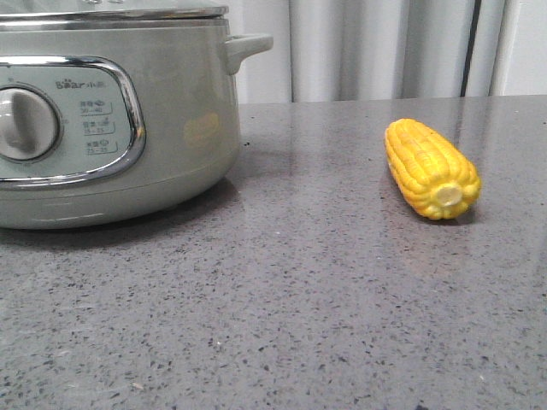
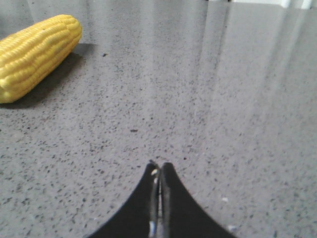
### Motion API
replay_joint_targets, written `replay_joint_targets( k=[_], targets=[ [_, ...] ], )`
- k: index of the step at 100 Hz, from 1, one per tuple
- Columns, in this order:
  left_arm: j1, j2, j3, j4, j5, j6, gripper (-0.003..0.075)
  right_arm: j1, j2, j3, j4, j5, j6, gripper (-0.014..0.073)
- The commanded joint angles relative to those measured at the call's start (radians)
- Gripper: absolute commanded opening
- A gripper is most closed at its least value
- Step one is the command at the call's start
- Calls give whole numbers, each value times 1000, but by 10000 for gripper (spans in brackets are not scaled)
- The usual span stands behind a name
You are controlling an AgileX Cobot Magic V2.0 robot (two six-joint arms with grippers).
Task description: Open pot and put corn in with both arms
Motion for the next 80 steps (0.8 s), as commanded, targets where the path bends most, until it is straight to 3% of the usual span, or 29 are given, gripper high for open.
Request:
replay_joint_targets(
  k=[1,14,24,31,38,49,60,80],
  targets=[
    [4,-29,27,-27,-94,-12,-20,-4,-24,19,-30,-167,-12,-68],
    [4,-29,27,-327,-233,-12,-20,-4,-24,19,105,-420,-12,-68],
    [4,-29,27,-557,-336,-12,-20,-4,-24,19,311,-599,-10,-68],
    [4,-29,27,-659,-367,-12,-20,-4,-24,19,469,-624,-10,-68],
    [4,-29,27,-705,-381,-12,-20,-4,-24,15,632,-563,-10,-68],
    [4,-29,14,-678,-405,-6,-20,-4,-24,-2,705,-498,-10,-62],
    [4,-19,-44,-479,-398,75,-20,-4,-17,-82,699,-419,-12,-62],
    [8,133,-220,-220,-270,95,-20,-4,137,-315,483,-38,-14,-36]
  ],
)
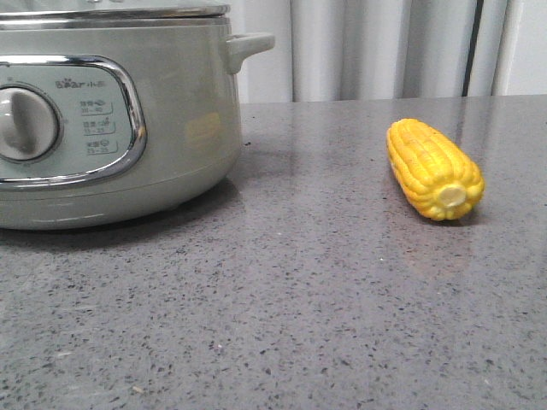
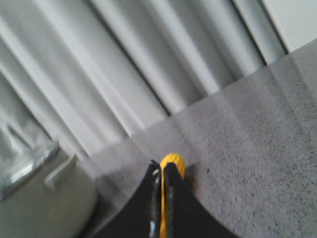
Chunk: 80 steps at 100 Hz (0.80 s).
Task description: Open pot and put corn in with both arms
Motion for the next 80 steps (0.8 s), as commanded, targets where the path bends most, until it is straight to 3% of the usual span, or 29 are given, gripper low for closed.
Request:
replay_joint_targets(
  k=[1,7,12,27,34,53,80],
  targets=[
    [4,100,-112,104,4,9,-19,-4,102,-131,-112,86,-17,-26],
    [4,167,-170,134,13,9,3,-4,166,-190,-185,121,-40,38],
    [4,227,-215,152,13,9,71,-4,219,-239,-217,131,-77,136],
    [4,400,-333,211,-3,9,477,-4,366,-366,-227,144,-119,451],
    [4,465,-380,224,-5,9,587,-4,421,-410,-227,176,-121,536],
    [-16,612,-484,236,-38,17,587,0,511,-465,-228,213,-202,566],
    [-172,828,-608,311,-191,58,547,23,535,-467,-235,192,-205,566]
  ],
)
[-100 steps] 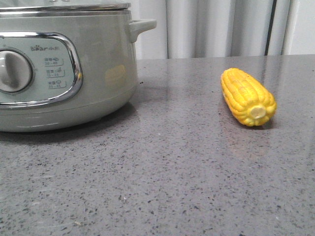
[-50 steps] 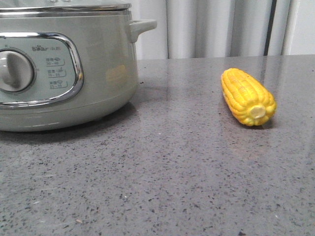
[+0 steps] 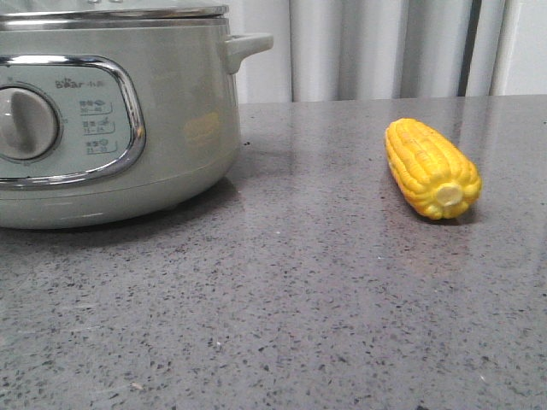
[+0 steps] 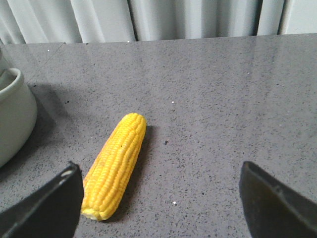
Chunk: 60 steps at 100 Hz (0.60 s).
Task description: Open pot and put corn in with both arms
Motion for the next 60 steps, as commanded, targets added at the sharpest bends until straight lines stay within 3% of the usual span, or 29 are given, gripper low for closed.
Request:
replay_joint_targets(
  k=[1,18,60],
  targets=[
    [-48,68,-67,11,-148,5,545,5,14,-39,-13,-80,-15,566],
    [-97,201,-133,11,-243,5,543,5,14,-39,-13,-80,-15,566],
    [-113,426,-265,7,-252,5,542,5,14,-39,-14,-76,-15,566]
  ],
)
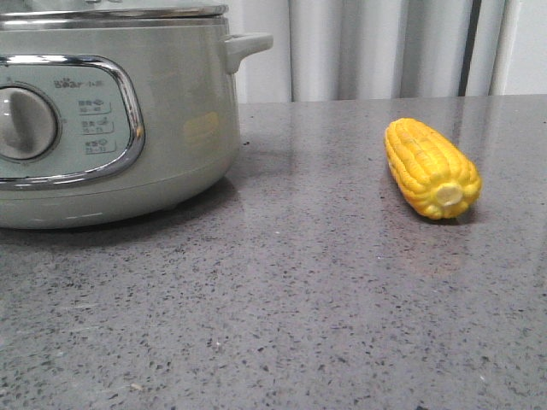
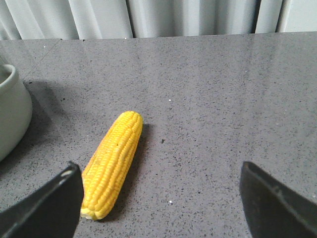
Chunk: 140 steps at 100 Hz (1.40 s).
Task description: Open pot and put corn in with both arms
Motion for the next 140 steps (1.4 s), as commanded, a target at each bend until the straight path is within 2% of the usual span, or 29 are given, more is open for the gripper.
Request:
replay_joint_targets(
  k=[1,56,79,113,127,140],
  targets=[
    [-9,6,-42,-2,-88,1,543,3,9,-39,-6,-76,-11,566],
    [-9,88,-42,-4,-100,-1,539,3,9,-39,-6,-49,-11,566],
    [-9,116,-42,-75,-106,-1,416,3,9,-39,-6,-28,-11,566],
    [-9,116,-42,-75,-106,-1,225,3,9,-39,-6,-11,-11,566],
    [-9,116,-42,-75,-106,-1,186,3,9,-39,-6,-11,-11,566],
    [-9,116,-42,-75,-113,-1,186,3,9,-39,-6,-11,-11,566]
  ],
)
